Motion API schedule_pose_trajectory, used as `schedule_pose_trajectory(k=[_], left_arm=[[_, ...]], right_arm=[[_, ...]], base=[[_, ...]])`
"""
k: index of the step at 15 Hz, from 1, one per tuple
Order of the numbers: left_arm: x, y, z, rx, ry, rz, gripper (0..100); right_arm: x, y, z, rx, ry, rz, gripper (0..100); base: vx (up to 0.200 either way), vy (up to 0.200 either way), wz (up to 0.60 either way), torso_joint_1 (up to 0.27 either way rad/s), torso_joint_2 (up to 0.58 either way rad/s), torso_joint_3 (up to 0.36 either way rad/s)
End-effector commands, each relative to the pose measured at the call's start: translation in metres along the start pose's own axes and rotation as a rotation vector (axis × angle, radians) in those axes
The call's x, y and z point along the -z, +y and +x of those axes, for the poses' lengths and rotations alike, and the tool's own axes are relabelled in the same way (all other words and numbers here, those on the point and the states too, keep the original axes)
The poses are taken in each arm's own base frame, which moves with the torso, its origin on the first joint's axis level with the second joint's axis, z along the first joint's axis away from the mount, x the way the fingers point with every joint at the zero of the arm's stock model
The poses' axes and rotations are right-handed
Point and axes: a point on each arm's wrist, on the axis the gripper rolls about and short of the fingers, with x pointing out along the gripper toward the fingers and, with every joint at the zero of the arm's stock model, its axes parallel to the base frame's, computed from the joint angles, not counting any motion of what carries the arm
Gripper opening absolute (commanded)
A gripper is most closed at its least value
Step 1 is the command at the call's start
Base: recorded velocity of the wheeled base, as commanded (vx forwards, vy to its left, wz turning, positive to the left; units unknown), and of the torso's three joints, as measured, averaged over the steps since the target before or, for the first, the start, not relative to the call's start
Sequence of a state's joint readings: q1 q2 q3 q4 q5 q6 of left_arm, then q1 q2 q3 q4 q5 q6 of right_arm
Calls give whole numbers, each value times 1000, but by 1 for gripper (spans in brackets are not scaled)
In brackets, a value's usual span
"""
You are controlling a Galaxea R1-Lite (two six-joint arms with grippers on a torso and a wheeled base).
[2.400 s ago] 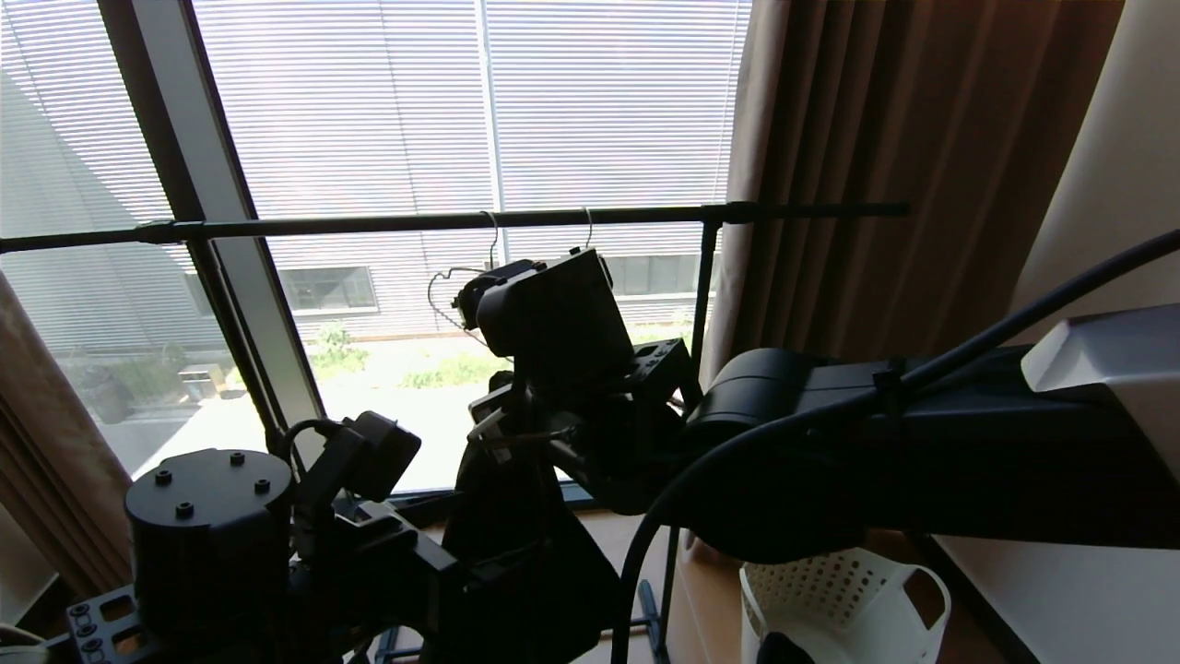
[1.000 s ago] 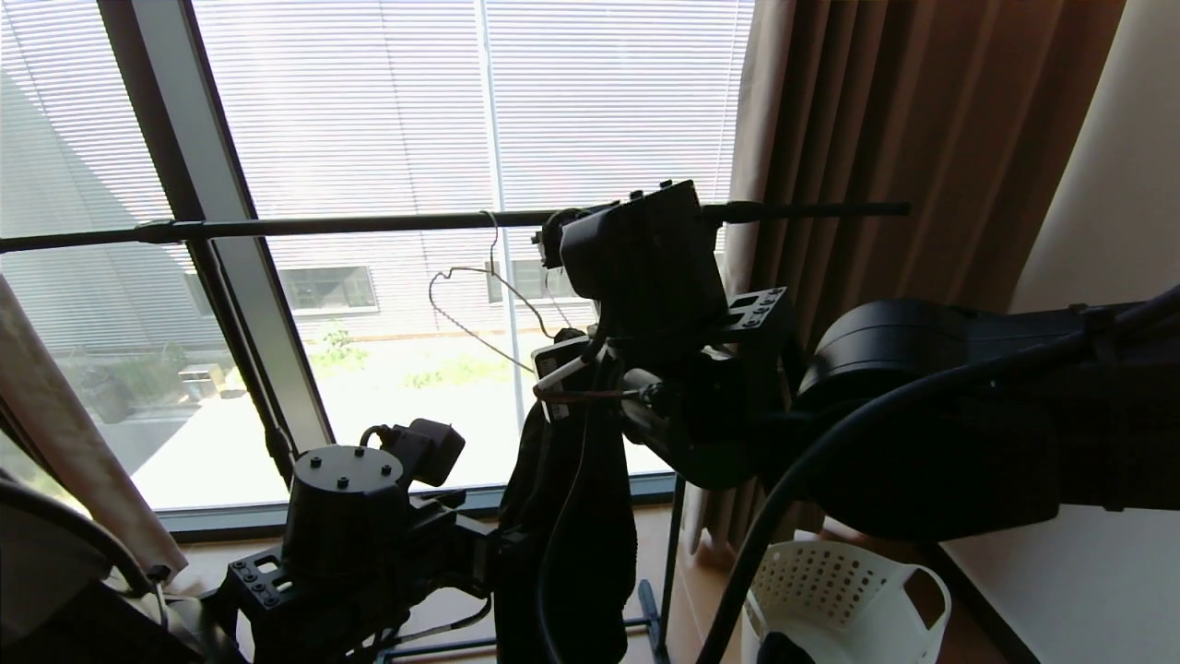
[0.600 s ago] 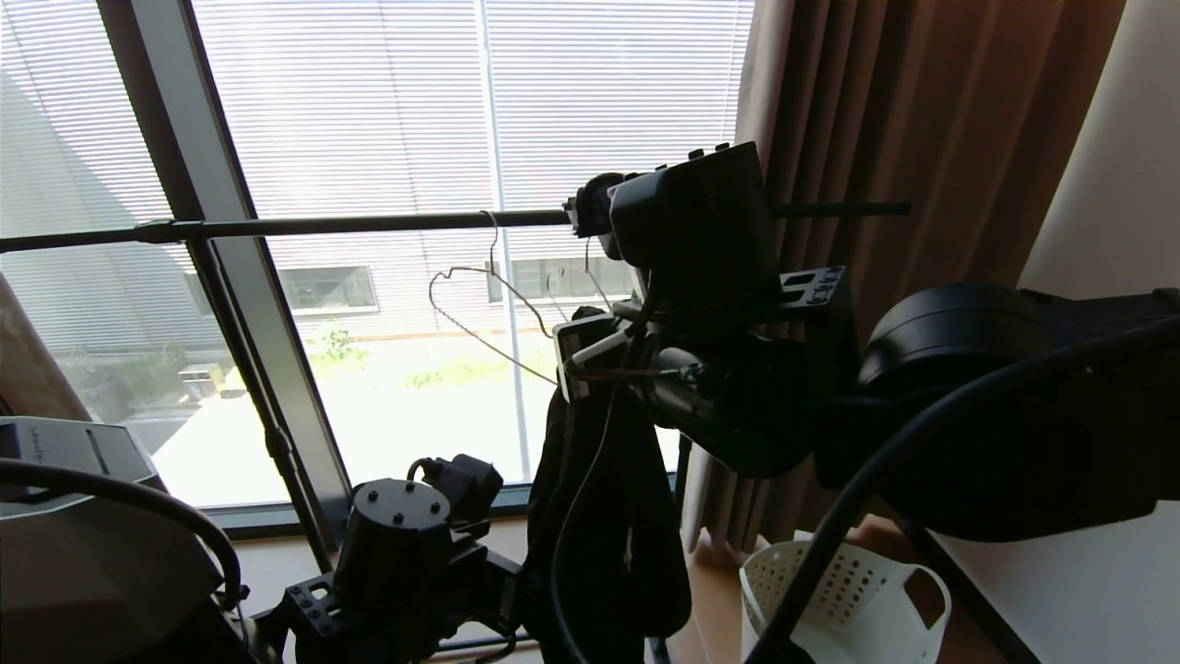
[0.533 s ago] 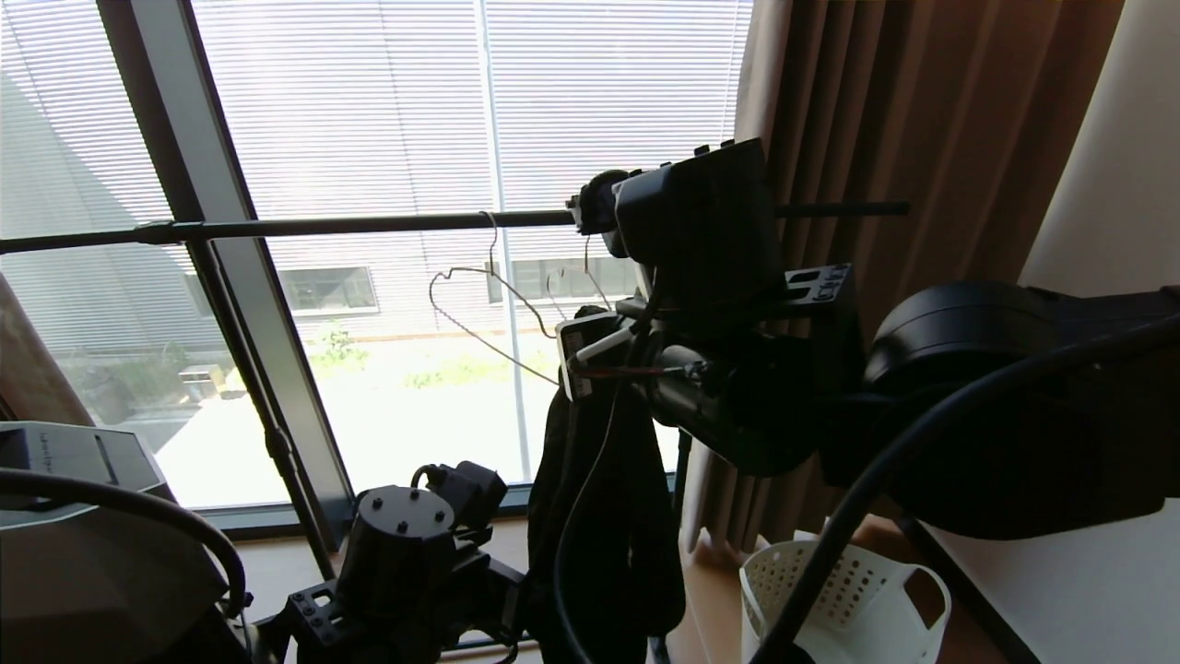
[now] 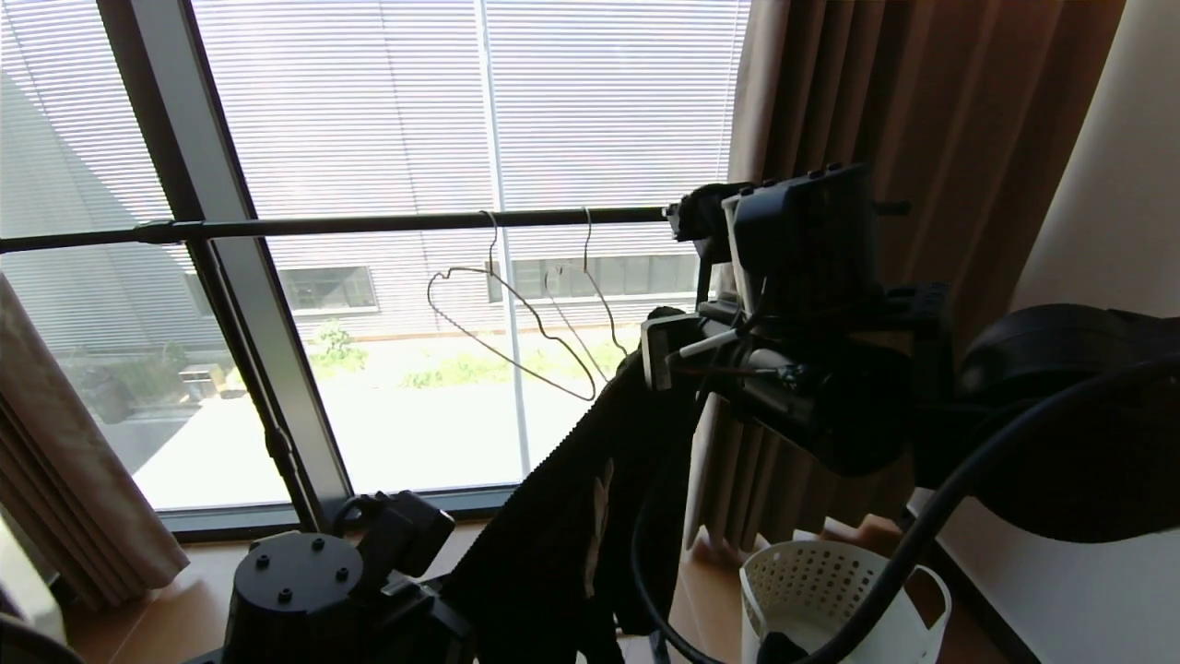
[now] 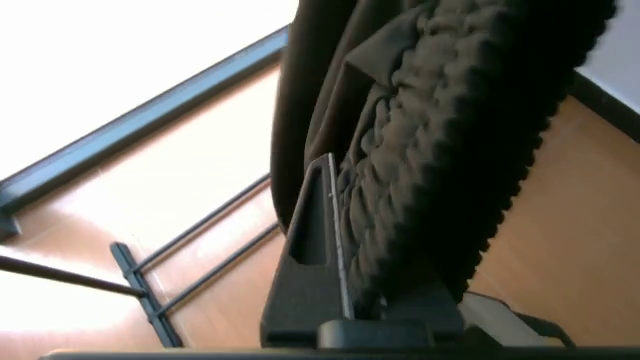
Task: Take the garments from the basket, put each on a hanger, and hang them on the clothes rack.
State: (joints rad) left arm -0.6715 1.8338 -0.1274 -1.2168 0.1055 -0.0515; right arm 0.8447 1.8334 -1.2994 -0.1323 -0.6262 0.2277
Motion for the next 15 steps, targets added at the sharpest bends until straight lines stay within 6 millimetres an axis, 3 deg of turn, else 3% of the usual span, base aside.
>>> schedule_pose_trajectory(k=[1, 3, 6, 9, 15], left_arm=[[-17, 7, -23, -22, -108, -2, 0], [-50, 25, -30, -99, -151, -21, 0], [-93, 28, -42, -92, -93, -59, 0], [-101, 27, -44, -24, -6, -93, 0], [-102, 26, -37, 13, 6, -89, 0]], right_arm=[[8, -16, -6, 25, 10, -1, 0], [36, -31, -13, 40, 53, -29, 0], [60, -47, -29, 21, 103, -54, 0], [86, -57, -40, -46, 114, -50, 0], [93, -63, -54, -70, 93, -44, 0]], base=[[0, 0, 0, 0, 0, 0], [0, 0, 0, 0, 0, 0], [0, 0, 0, 0, 0, 0], [0, 0, 0, 0, 0, 0], [0, 0, 0, 0, 0, 0]])
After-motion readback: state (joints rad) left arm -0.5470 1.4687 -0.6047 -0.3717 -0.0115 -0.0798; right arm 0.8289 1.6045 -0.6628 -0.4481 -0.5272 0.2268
